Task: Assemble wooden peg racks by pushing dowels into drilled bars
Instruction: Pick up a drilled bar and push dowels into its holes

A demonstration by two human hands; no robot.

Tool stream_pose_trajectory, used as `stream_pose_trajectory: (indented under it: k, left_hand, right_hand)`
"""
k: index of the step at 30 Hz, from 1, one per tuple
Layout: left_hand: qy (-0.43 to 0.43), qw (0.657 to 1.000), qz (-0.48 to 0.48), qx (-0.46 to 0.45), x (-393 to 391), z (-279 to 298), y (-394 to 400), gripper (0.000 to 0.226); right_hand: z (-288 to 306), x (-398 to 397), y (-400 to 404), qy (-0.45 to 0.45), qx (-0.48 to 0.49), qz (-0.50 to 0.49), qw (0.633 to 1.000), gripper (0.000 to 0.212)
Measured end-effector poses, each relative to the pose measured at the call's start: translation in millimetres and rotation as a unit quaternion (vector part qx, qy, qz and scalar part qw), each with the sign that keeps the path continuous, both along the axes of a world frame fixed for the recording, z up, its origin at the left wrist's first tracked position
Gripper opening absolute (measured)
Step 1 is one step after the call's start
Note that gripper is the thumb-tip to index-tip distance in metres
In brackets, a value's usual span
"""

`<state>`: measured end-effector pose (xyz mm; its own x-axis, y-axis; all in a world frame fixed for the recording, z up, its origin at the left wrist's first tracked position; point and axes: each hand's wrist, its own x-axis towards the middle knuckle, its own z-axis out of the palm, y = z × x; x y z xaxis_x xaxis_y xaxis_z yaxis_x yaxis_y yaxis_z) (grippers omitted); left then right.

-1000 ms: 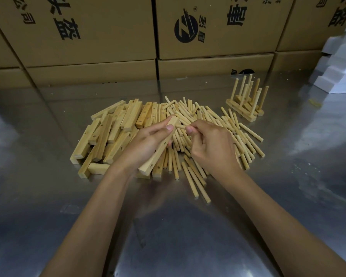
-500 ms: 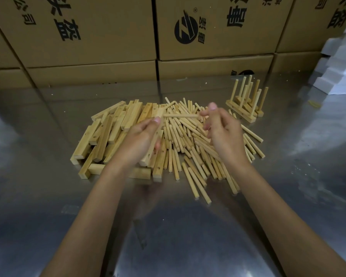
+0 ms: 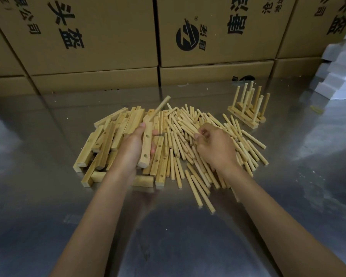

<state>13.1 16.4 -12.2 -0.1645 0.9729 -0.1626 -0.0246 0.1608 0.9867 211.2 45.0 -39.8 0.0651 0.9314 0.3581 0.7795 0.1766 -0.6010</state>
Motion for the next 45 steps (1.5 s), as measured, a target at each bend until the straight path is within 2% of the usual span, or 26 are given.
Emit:
stream_pose_trajectory:
  k: [3, 7, 14, 20, 26, 30, 36, 39, 42, 45]
  left_hand:
    - [-0.034, 0.999, 0.003, -0.017, 2.0, 3.5, -1.9, 0.046]
    - [-0.044, 0.998, -0.001, -0.049, 8.1, 6.7, -6.2, 0.041]
    - [-0.003, 0.999, -0.014, -0.051, 10.8, 7.4, -7.7, 0.043]
    - [0.048, 0.998, -0.033, -0.034, 11.4, 6.2, -7.0, 0.045]
    - [0.114, 0.987, -0.110, 0.022, 13.8, 1.2, -5.7, 0.052]
    - [0.140, 0.984, -0.111, 0.025, 14.2, -3.0, -4.6, 0.065]
    - [0.164, 0.980, -0.106, 0.046, 15.6, -4.6, -4.9, 0.054]
    - [0.187, 0.976, -0.100, 0.043, 17.0, -7.9, -6.2, 0.065]
    - [0.191, 0.976, -0.087, 0.056, 20.6, -5.9, -8.4, 0.055]
    - [0.213, 0.972, -0.072, 0.059, 23.2, -6.7, -8.5, 0.058]
  right_hand:
    - [11.6, 2.4, -17.5, 0.038, 0.048, 0.101, 0.993, 0.012]
    - [17.2, -14.8, -38.2, 0.004, 0.132, 0.191, 0.973, 0.026]
    - [18.6, -22.2, -46.1, -0.086, 0.213, 0.151, 0.962, 0.027]
    - [20.5, -23.2, -48.8, -0.090, 0.221, 0.149, 0.959, 0.024]
    - [23.3, -23.1, -50.7, -0.082, 0.230, 0.147, 0.958, 0.020]
    - [23.9, -21.7, -50.4, -0.072, 0.208, 0.155, 0.963, 0.017]
    - [23.6, -19.1, -50.1, -0.030, 0.176, 0.165, 0.970, 0.013]
    - [22.9, -18.8, -50.0, 0.023, 0.134, 0.162, 0.977, 0.015]
    - [20.3, -18.4, -49.6, 0.101, 0.079, 0.157, 0.979, 0.016]
    - [17.1, -18.4, -48.4, 0.164, 0.026, 0.158, 0.973, 0.015]
